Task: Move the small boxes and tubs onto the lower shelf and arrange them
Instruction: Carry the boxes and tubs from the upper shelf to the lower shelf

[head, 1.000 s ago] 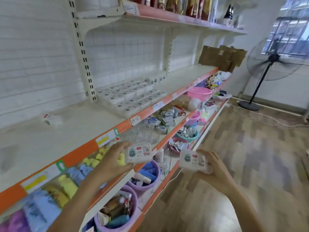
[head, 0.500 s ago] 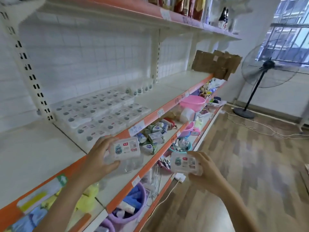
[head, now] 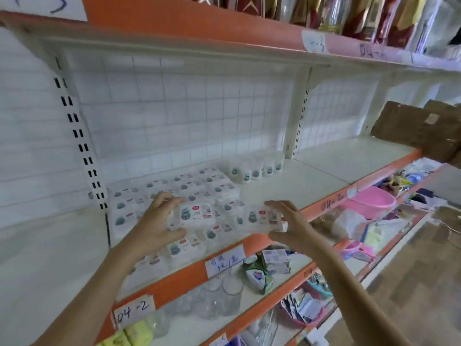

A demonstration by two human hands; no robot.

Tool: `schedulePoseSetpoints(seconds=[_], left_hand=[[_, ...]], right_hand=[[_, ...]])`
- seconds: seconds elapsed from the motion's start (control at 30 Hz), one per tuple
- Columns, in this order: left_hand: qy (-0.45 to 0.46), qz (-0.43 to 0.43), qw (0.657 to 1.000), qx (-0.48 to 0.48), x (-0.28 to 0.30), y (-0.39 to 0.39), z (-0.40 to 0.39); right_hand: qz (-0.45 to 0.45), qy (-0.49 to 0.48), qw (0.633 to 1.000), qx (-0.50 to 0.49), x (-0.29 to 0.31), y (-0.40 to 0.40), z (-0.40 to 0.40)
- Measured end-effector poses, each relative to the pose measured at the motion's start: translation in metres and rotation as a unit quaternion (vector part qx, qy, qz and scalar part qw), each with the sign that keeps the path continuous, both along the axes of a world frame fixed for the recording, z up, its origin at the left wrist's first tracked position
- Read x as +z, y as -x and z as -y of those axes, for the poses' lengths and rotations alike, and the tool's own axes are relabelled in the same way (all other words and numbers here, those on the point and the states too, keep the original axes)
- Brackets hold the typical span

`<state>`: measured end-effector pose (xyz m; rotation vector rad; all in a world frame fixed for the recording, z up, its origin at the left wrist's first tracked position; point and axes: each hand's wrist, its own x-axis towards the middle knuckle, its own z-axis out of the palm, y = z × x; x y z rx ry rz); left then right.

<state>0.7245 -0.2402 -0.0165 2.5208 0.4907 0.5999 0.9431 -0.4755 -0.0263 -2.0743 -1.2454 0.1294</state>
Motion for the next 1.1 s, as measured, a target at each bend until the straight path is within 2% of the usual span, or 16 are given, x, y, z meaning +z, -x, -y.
schedulePoseSetpoints(seconds=[0.13,0.33,0.47,0.57,0.7,0.87,1.1], left_hand=[[0.023,-0.052,0.997,0.046,-0.004,-0.040,0.007],[0.066,-0.056,0.986,0.142,-0.018,-0.072,0.023],[0.052,-0.026,0.975,0.215,-0.028,-0.075,0.033],[0.082,0.007,0.963,0.256,-0.036,-0.079,0.043],[0.116,0.064,0.942,0.307,-0.039,-0.084,0.051],[0.130,0.069,0.939,0.309,-0.036,-0.090,0.053],[0.125,0.045,0.938,0.321,-0.035,-0.091,0.052]], right_hand=[[0.010,0.050,0.997,0.061,0.000,-0.050,-0.053],[-0.040,0.082,0.979,0.184,-0.008,-0.090,-0.102],[-0.075,0.050,0.970,0.227,-0.016,-0.107,-0.111],[-0.099,0.018,0.961,0.257,-0.027,-0.115,-0.113],[-0.148,0.000,0.953,0.264,-0.033,-0.115,-0.117],[-0.226,-0.013,0.938,0.263,-0.036,-0.116,-0.120],[-0.228,-0.019,0.940,0.252,-0.036,-0.117,-0.122]])
